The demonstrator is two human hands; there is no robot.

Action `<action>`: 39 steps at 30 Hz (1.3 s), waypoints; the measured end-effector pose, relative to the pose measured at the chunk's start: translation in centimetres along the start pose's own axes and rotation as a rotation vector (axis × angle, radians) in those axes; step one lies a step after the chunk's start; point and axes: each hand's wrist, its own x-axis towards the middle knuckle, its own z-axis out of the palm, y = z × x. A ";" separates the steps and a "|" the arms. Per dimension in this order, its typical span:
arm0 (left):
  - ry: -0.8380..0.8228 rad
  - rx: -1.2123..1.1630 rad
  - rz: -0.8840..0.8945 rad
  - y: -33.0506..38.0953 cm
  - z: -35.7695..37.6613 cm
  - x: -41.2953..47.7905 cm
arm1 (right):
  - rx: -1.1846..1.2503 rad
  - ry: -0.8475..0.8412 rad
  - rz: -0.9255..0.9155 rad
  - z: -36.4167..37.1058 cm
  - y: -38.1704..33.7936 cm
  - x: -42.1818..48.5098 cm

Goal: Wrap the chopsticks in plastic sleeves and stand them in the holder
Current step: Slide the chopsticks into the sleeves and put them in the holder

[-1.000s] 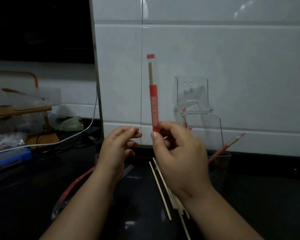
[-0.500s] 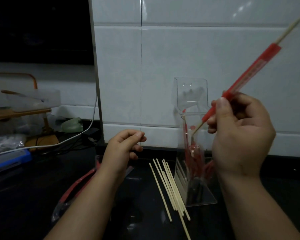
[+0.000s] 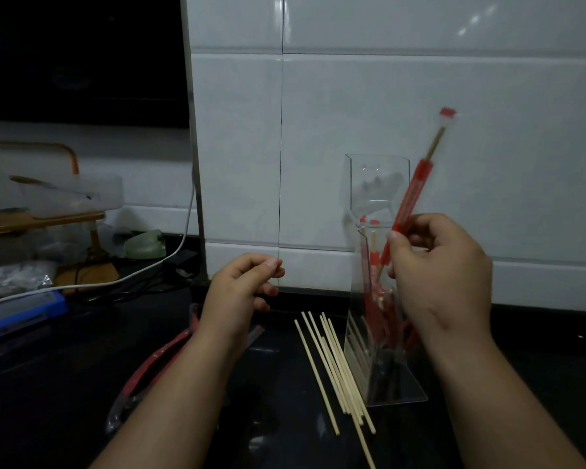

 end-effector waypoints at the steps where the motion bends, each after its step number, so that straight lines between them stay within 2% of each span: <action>1: 0.003 0.002 0.000 0.0 0.0 0.0 | -0.018 -0.029 0.017 0.1 -0.1 0.0; 6: 0.033 -0.006 -0.005 0.3 0.0 0.0 | -0.006 -0.045 0.032 0.1 -0.2 -0.1; 10: 0.044 0.001 -0.009 0.5 -0.2 -0.1 | 0.034 0.002 -0.072 -0.2 -0.7 -0.4; 13: 0.069 0.010 -0.026 0.4 -0.5 0.2 | 0.054 0.065 -0.249 -0.3 -1.1 -1.0; 17: 0.157 0.020 -0.072 0.4 -1.2 0.8 | 0.015 0.147 -0.595 0.2 -1.3 -2.4; 20: 0.191 0.048 -0.114 0.1 -1.7 1.1 | -0.043 0.027 -0.770 1.4 -1.1 -3.7; 23: 0.207 0.108 -0.165 -0.1 -1.9 1.2 | -0.097 -0.090 -0.845 2.6 -0.8 -4.6; 27: 0.191 0.353 -0.170 -0.6 -2.1 1.3 | -0.166 -0.231 -0.809 3.4 -0.7 -5.1; 30: 0.148 0.774 -0.125 -1.8 -2.6 1.7 | -0.241 -0.365 -0.726 4.1 -0.7 -5.6; 32: 0.098 1.108 -0.138 -1.9 -2.7 1.5 | -0.343 -0.523 -0.567 4.5 -1.0 -6.2; 34: 0.023 1.315 -0.139 -1.8 -2.6 1.4 | -0.455 -0.672 -0.379 5.1 -0.7 -6.7; 39: -0.085 1.498 -0.238 -2.1 -2.6 1.7 | -0.638 -0.848 -0.210 6.4 0.3 -7.2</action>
